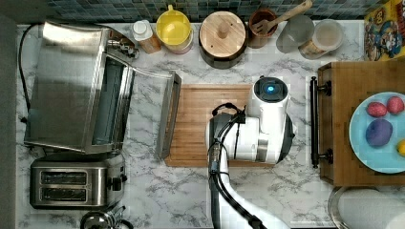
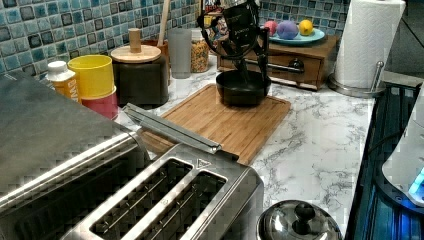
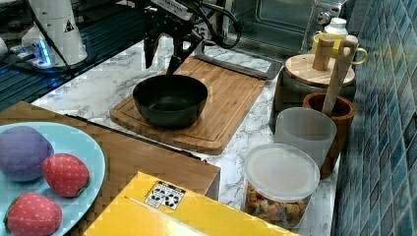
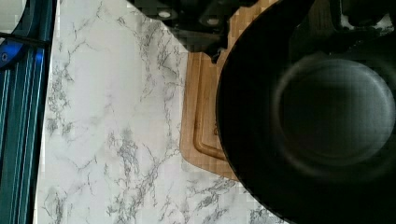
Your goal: Put the bowl on the board.
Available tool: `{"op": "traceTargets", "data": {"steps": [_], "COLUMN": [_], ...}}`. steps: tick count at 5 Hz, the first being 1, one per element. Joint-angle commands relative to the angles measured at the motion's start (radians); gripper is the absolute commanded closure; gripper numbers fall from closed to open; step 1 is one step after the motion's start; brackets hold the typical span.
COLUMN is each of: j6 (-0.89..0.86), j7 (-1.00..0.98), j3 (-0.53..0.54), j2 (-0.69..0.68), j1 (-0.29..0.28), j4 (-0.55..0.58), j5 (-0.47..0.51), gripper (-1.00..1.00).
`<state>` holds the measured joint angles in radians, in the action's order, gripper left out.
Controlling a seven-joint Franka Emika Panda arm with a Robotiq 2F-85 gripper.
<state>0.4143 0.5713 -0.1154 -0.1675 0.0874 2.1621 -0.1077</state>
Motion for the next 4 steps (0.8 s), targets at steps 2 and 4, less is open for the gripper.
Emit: {"op": "traceTargets", "data": {"steps": [2,4], "j6": [-0.001,-0.001], "j7": [-0.061,-0.062], "j3": [0.013,0.006], "j2": [0.040,0.040], "j1": [0.015,0.008], "j4": [-0.097,-0.097], "j5": [0.007,0.008], "gripper": [0.00,0.00]}}
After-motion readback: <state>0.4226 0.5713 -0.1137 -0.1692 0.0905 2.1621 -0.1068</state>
